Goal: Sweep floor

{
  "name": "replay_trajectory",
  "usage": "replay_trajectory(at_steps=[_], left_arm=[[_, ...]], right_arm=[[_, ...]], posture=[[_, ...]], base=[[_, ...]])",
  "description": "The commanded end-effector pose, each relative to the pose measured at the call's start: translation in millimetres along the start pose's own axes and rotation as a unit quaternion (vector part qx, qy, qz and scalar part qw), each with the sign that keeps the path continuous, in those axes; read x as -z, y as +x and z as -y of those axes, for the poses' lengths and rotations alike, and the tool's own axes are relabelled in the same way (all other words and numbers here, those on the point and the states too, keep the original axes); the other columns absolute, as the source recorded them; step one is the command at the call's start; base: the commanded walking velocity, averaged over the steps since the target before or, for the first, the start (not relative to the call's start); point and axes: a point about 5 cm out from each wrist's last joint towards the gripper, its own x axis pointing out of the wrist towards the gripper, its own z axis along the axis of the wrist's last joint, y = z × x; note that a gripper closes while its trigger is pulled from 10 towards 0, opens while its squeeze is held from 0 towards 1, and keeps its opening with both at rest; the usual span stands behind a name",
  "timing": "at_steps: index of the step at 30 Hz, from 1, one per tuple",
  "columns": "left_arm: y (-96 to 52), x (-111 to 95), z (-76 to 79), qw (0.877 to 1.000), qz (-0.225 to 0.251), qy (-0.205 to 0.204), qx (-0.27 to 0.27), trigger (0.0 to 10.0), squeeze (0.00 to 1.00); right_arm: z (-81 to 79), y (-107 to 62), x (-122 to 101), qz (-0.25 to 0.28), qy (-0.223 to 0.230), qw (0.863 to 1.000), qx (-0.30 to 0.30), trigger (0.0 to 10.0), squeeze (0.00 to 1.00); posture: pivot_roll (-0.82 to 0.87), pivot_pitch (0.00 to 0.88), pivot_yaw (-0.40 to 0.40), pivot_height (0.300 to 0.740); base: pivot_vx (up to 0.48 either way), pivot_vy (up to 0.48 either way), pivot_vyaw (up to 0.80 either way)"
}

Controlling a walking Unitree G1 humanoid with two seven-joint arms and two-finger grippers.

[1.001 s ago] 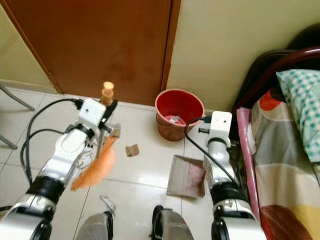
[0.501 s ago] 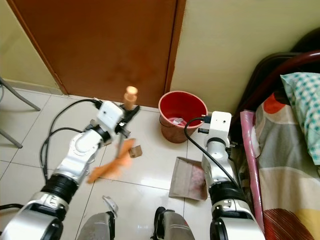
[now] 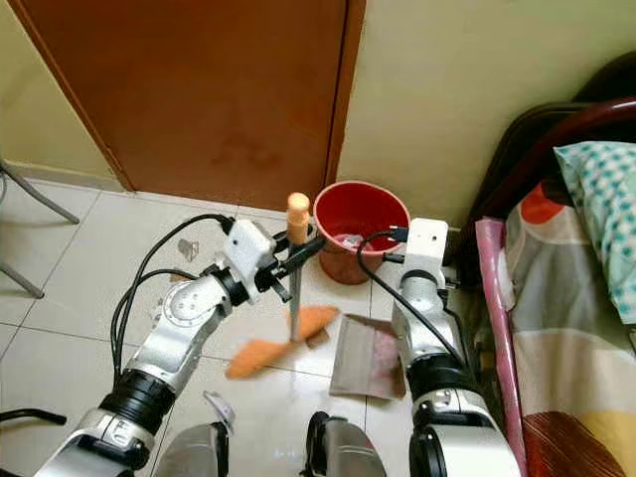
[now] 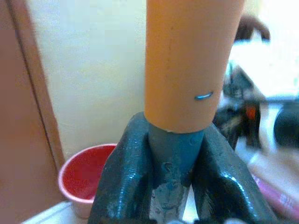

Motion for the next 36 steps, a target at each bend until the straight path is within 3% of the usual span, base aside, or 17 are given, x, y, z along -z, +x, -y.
replay_trajectory(at_steps=[1,3,5,7,8,9,10,14,21,22,29,32,36], left_arm=[[4.8,-4,7.3,0.998,0.026,-0.055,0.003,10.0,0.00],[6.7,-7,5.3,0.997,0.036,-0.072,-0.008,10.0,0.00],[9.4,-15,-9.3,0.991,0.063,-0.094,-0.068,10.0,0.00],[9.3,-16,-11.2,0.991,0.066,-0.094,-0.075,10.0,0.00],[5.8,-20,-22.8,0.987,0.073,-0.091,-0.108,10.0,0.00],[5.8,-20,-22.8,0.987,0.073,-0.091,-0.108,10.0,0.00],[-0.1,-23,-36.5,0.983,0.078,-0.085,-0.143,10.0,0.00],[-17.9,-33,-65.1,0.974,0.083,-0.069,-0.200,10.0,0.00],[-46.6,-45,-96.5,0.963,0.081,-0.017,-0.258,10.0,0.00],[-59.4,-45,-102.9,0.960,0.074,-0.002,-0.270,10.0,0.00],[-82.9,-25,-96.9,0.961,0.029,0.008,-0.273,10.0,0.00],[-96.1,-7,-84.3,0.963,-0.005,0.012,-0.269,10.0,0.00],[-106.2,9,-74.0,0.963,-0.031,0.008,-0.268,10.0,0.00]], right_arm=[[-5.0,-2.0,10,-0.028,0.000,1.000,-0.011,10.0,0.00],[-6.8,-2.1,10,-0.028,0.000,0.999,-0.015,10.0,0.00],[-12.0,-3.0,9,-0.030,0.003,0.999,-0.025,10.0,0.00],[-12.4,-3.1,9,-0.031,0.004,0.999,-0.026,10.0,0.00],[-13.9,-3.5,9,-0.031,0.004,0.999,-0.030,10.0,0.00],[-13.9,-3.5,9,-0.031,0.004,0.999,-0.030,10.0,0.00],[-14.4,-3.6,10,-0.033,0.006,0.999,-0.033,10.0,0.00],[-13.7,-3.9,11,-0.034,0.003,0.999,-0.038,10.0,0.00],[-11.1,-3.2,14,-0.040,-0.024,0.998,-0.048,10.0,0.00],[-11.5,-2.7,16,-0.057,-0.019,0.996,-0.060,10.0,0.00],[-11.8,-2.9,33,-0.121,0.002,0.988,-0.101,10.0,0.00],[-24.9,-5.1,34,-0.127,-0.027,0.979,-0.160,10.0,0.00],[-37.3,-6.2,30,-0.113,-0.070,0.972,-0.193,10.0,0.00]], posture=[[0.08,0.138,-0.058,0.740],[0.08,0.138,-0.060,0.740],[0.08,0.139,-0.063,0.740],[0.08,0.139,-0.063,0.740],[0.08,0.139,-0.063,0.740],[0.08,0.139,-0.063,0.740],[0.07,0.139,-0.065,0.740],[0.07,0.142,-0.065,0.740],[0.07,0.144,-0.056,0.740],[0.07,0.144,-0.056,0.740],[0.07,0.143,-0.042,0.740],[0.07,0.135,-0.030,0.740],[0.06,0.128,-0.028,0.740]], base=[[0.000,0.000,0.00],[0.000,0.000,0.00],[0.000,0.000,0.00],[0.000,0.000,0.00],[0.000,0.000,0.00],[0.000,0.000,0.00],[0.000,0.000,0.00],[0.000,0.000,0.00],[0.000,0.000,0.00],[0.000,0.000,0.00],[0.000,0.000,0.00],[0.000,0.000,0.00],[0.000,0.000,0.00]])
